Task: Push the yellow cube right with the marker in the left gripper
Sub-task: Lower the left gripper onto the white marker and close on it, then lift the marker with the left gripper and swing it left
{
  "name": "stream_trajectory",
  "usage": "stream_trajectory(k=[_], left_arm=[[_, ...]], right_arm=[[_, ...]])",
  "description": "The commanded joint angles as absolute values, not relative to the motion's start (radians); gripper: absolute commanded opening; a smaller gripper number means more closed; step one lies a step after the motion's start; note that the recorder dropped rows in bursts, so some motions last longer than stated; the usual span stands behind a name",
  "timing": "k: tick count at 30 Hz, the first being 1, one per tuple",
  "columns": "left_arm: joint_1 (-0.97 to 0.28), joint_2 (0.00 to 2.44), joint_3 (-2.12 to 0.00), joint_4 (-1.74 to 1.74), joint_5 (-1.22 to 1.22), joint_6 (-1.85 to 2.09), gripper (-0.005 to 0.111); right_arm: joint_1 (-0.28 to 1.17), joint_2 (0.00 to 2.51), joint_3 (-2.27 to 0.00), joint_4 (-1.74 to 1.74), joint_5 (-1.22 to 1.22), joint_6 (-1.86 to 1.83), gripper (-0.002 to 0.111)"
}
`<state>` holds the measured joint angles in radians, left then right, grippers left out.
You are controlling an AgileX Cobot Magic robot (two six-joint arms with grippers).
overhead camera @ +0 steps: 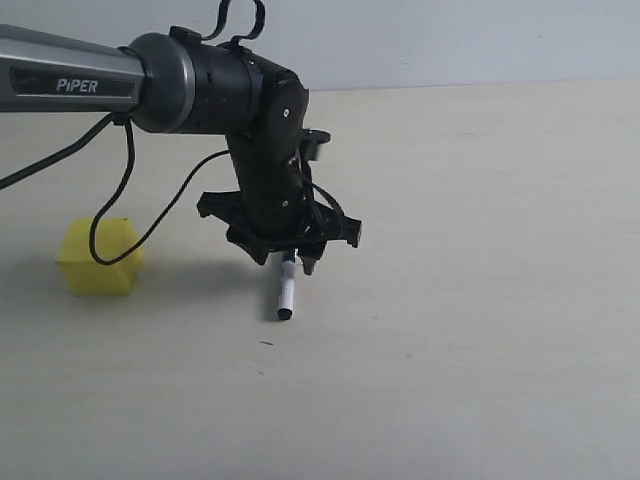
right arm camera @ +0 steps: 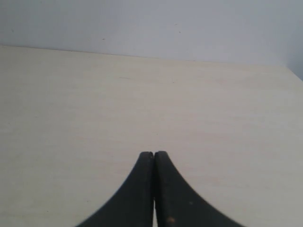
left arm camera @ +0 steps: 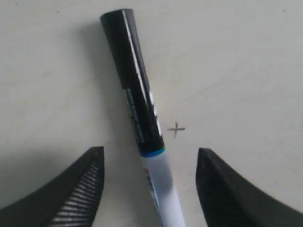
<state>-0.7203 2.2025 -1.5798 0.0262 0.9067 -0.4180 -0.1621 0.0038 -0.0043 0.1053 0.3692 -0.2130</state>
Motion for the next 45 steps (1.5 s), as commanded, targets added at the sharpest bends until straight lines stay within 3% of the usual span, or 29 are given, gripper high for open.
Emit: stream_trajectory(k=[1, 12, 18, 22, 37, 41, 45], left_arm=[[-0.717, 2.214, -1.585, 0.050, 0.899, -0.452, 0.057], [-0.717, 2.238, -1.585, 0.041, 0.913, -0.452, 0.051], [-0.717, 2.240, -1.585, 0.041, 0.927, -0.452, 0.025], [-0.717, 2.231, -1.585, 0.053, 0.941, -0.424, 0.000], [-0.697, 1.856, -1.551, 0.409, 1.147, -0.273, 0.000], [-0.568, 1.675, -1.429, 0.409, 1.119, -0.195, 0.000], [-0.246, 1.550, -1.208, 0.400, 1.012, -0.084, 0.000]], right_arm=[[-0.162, 0.000, 0.000, 0.105, 0.357, -0.216, 0.000], [-0.162, 0.000, 0.000, 0.105, 0.357, -0.216, 0.000], [-0.162, 0.000, 0.000, 0.105, 0.357, -0.216, 0.000], [-0.162, 0.000, 0.000, 0.105, 0.357, -0.216, 0.000], [-0.162, 0.000, 0.000, 0.105, 0.357, -0.216, 0.000], [-0.162, 0.000, 0.000, 0.105, 0.357, -0.216, 0.000], [-0.162, 0.000, 0.000, 0.105, 0.357, -0.216, 0.000]])
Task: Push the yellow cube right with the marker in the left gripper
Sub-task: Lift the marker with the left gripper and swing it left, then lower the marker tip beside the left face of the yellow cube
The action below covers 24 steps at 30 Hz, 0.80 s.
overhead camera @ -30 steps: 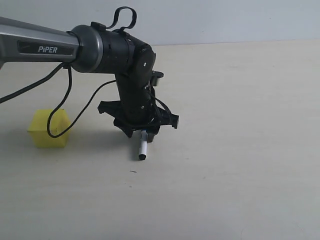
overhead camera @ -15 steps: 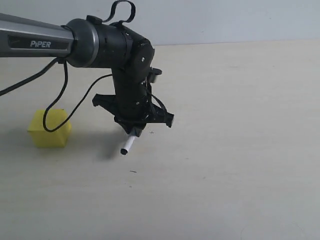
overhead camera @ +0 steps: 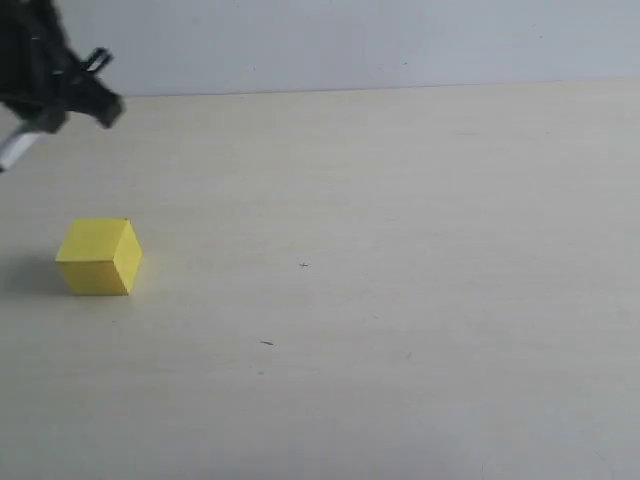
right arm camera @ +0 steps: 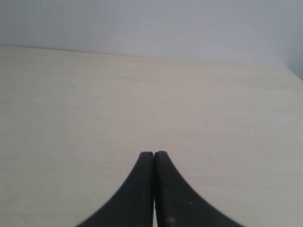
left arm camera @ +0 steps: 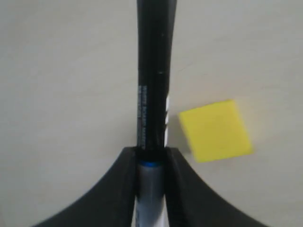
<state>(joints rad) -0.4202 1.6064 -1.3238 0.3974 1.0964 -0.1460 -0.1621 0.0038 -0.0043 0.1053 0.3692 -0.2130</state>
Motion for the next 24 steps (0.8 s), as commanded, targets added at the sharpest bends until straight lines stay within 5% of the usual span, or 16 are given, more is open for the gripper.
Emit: stream_trajectory(k=[1, 5, 10, 24], left_arm=[[-0.146, 1.547, -1.132, 0.400, 0.917, -0.039, 0.000], [-0.013, 1.579, -0.997, 0.461, 0.820, 0.256, 0.000], [-0.009, 1.641, -0.963, 0.466, 0.698, 0.827, 0.000], [0.002, 1.742, -0.940, 0.395, 0.528, 1.171, 0.000]], right_arm=[[-0.162, 0.000, 0.000, 0.105, 0.357, -0.216, 0.000], [-0.162, 0.000, 0.000, 0.105, 0.357, -0.216, 0.000], [-0.162, 0.000, 0.000, 0.105, 0.357, -0.216, 0.000], [-0.162, 0.000, 0.000, 0.105, 0.357, -0.216, 0.000]])
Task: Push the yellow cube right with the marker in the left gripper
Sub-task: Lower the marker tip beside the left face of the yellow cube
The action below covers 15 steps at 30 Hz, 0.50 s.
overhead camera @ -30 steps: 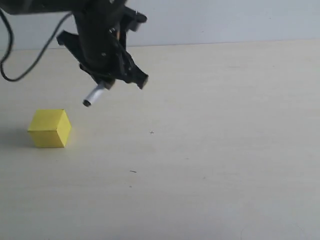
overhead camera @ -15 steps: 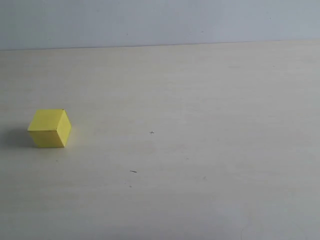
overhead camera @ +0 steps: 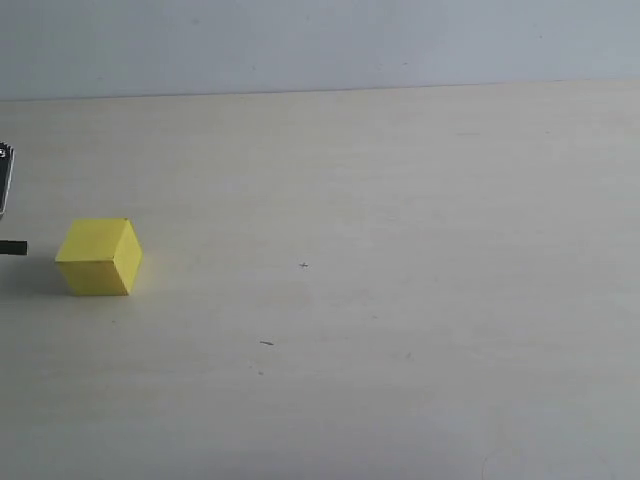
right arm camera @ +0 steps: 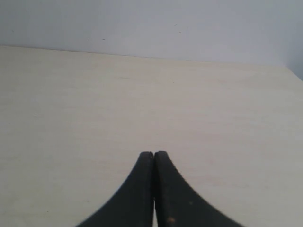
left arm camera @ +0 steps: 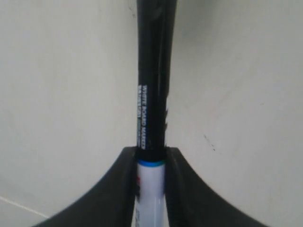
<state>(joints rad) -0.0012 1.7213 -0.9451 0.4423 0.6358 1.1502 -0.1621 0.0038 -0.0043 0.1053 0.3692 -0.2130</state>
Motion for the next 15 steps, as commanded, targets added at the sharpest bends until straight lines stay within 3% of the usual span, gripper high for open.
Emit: stream_trajectory(k=[1, 15], left_arm=[[0.002, 1.747, -0.940, 0.386, 0.508, 1.174, 0.000], [0.086, 1.799, -0.937, 0.341, 0.508, 1.292, 0.000]], right_arm=[[-0.162, 0.000, 0.000, 0.105, 0.357, -0.216, 0.000], [-0.162, 0.000, 0.000, 0.105, 0.357, -0.216, 0.000]])
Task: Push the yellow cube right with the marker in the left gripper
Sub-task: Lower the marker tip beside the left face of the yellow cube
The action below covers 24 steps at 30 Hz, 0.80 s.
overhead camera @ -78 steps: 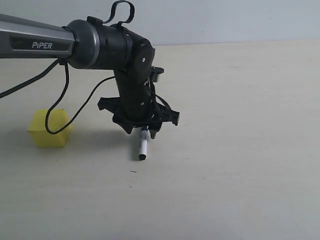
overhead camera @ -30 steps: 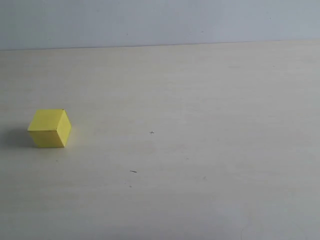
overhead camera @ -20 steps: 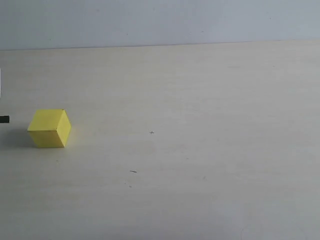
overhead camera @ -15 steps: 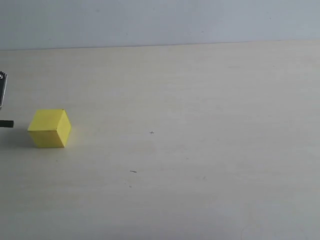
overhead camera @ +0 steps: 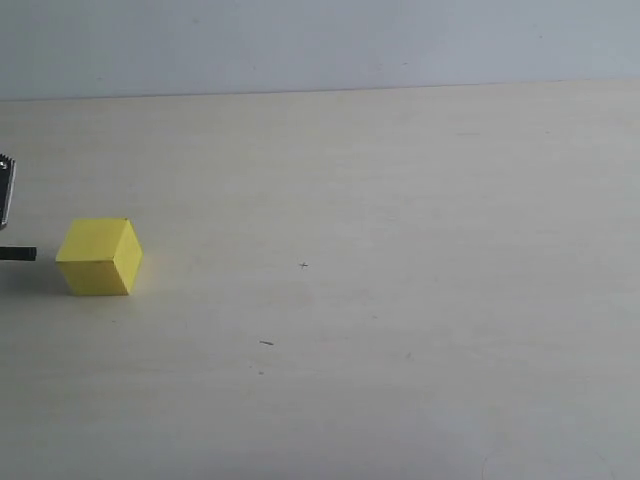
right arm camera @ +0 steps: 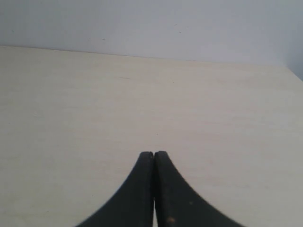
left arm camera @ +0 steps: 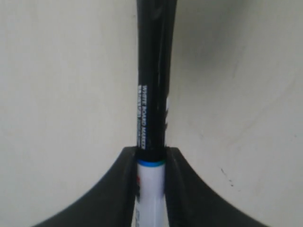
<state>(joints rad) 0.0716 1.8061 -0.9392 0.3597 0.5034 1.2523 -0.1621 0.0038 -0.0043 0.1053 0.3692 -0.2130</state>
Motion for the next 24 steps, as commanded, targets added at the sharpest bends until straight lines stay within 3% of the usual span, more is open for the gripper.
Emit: stream_trajectory(k=[1, 11, 24], left_arm=[[0.086, 1.799, -0.937, 0.326, 0.508, 1.312, 0.000], [0.086, 1.799, -0.937, 0.040, 0.491, 1.522, 0.000], [0.086, 1.799, -0.937, 0.040, 0.491, 1.567, 0.000]], right_arm=[[-0.162, 0.000, 0.000, 0.105, 0.357, -0.216, 0.000], [-0.162, 0.000, 0.000, 0.105, 0.357, -0.216, 0.000], [-0.162, 0.000, 0.000, 0.105, 0.357, -0.216, 0.000]])
